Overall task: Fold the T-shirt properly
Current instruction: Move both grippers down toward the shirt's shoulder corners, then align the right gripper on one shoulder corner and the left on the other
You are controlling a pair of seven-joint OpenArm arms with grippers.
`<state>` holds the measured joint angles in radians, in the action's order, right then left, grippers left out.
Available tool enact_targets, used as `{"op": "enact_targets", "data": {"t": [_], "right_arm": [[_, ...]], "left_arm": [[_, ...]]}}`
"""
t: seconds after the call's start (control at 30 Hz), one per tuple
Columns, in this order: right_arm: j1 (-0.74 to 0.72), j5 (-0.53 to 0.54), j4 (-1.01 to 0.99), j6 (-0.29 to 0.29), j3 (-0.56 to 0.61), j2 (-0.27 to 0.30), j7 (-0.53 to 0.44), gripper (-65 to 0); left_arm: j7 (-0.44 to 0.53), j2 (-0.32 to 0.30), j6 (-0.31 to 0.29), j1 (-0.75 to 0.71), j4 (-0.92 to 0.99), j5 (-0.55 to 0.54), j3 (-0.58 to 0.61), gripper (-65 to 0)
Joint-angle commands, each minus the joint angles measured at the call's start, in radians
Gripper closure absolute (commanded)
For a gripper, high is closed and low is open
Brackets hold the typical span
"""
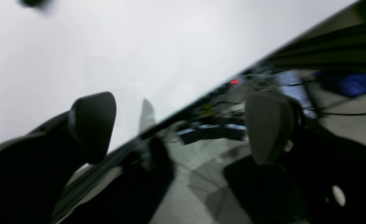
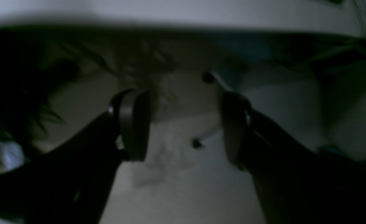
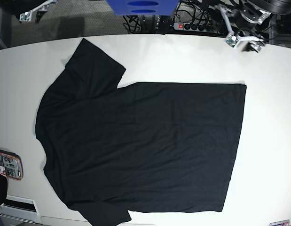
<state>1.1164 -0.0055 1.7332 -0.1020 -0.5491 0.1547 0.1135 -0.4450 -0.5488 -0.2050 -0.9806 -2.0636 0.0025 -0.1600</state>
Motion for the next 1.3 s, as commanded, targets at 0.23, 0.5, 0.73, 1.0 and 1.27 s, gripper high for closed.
{"op": "enact_targets", "data": {"t": [0.23, 0.5, 0.73, 1.0, 1.27], "right_arm": [[0.006, -0.187, 0.103, -0.005, -0.012, 0.006, -0.030, -34.7], [0.006, -0.193, 0.141, -0.002, -0.012, 0.006, 0.007, -34.7], [-0.060, -0.288, 0.205, 0.043, -0.006, 0.007, 0.051, -34.7], [-0.124, -0.469, 0.213, 0.052, 0.091, 0.004, 0.051, -34.7], [-0.174, -0.597, 0.219, 0.052, 0.215, 0.004, 0.051, -34.7]], "left_arm": [[0.015, -0.003, -0.003, 0.022, -0.018, -0.011, -0.013, -65.0], [0.018, -0.006, -0.006, 0.104, -0.027, 0.000, -0.016, -65.0], [0.018, -0.080, -0.006, 0.170, -0.039, 0.081, -0.016, -65.0], [0.018, -0.086, -0.006, 0.245, -0.052, 0.244, -0.010, -65.0], [0.018, -0.087, -0.077, 0.276, -0.050, 0.409, -0.006, -65.0]]}}
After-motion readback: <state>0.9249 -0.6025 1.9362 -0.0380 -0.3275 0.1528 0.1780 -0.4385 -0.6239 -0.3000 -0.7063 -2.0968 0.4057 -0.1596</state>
